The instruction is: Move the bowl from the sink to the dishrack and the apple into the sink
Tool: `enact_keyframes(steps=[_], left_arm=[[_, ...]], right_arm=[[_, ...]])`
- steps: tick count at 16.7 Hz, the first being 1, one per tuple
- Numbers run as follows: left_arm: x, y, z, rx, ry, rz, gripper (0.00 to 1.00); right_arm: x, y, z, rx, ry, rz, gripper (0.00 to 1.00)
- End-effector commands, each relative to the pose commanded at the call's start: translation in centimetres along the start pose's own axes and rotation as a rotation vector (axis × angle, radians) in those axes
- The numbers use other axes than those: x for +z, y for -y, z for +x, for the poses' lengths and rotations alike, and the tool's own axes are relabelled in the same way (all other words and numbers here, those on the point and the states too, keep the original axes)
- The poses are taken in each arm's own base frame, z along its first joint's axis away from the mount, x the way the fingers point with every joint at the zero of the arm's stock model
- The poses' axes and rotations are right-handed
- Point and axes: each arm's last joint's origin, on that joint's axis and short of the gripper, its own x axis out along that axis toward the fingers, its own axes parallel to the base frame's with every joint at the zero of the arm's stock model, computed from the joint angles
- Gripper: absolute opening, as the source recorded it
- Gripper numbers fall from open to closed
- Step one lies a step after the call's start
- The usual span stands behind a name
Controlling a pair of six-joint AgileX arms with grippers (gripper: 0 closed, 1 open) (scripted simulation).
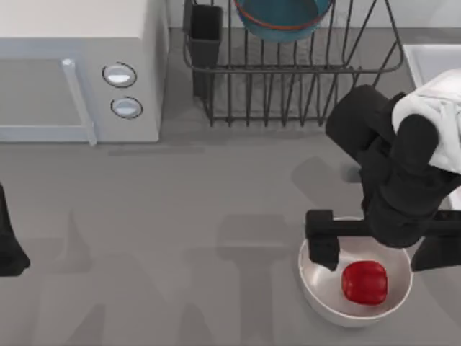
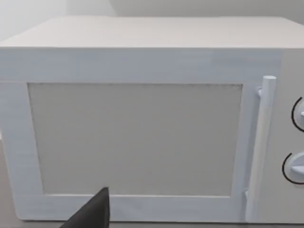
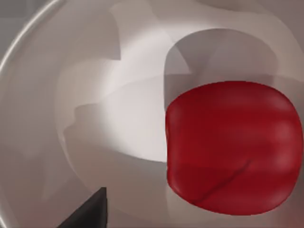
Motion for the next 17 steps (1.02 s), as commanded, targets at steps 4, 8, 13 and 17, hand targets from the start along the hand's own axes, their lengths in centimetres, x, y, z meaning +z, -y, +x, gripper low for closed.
enact_keyframes(steps=[4, 8, 13, 17], left_arm=[[0.0, 0.0, 0.0, 0.0, 0.0, 0.0, 1.0], [0.0, 0.0, 0.0, 0.0, 0.0, 0.0, 1.0], [0.0, 0.0, 0.0, 0.0, 0.0, 0.0, 1.0], [0.0, 0.0, 0.0, 0.0, 0.0, 0.0, 1.0]], right_arm=[[0.3, -0.4, 4.7, 0.013, 0.015, -0.004, 1.0], [-0.1, -0.1, 8.5, 0.007, 0.01, -0.007, 1.0], [-0.2, -0.1, 8.9, 0.004, 0.006, -0.007, 1.0], [-0.2, -0.1, 8.9, 0.004, 0.006, -0.007, 0.7]])
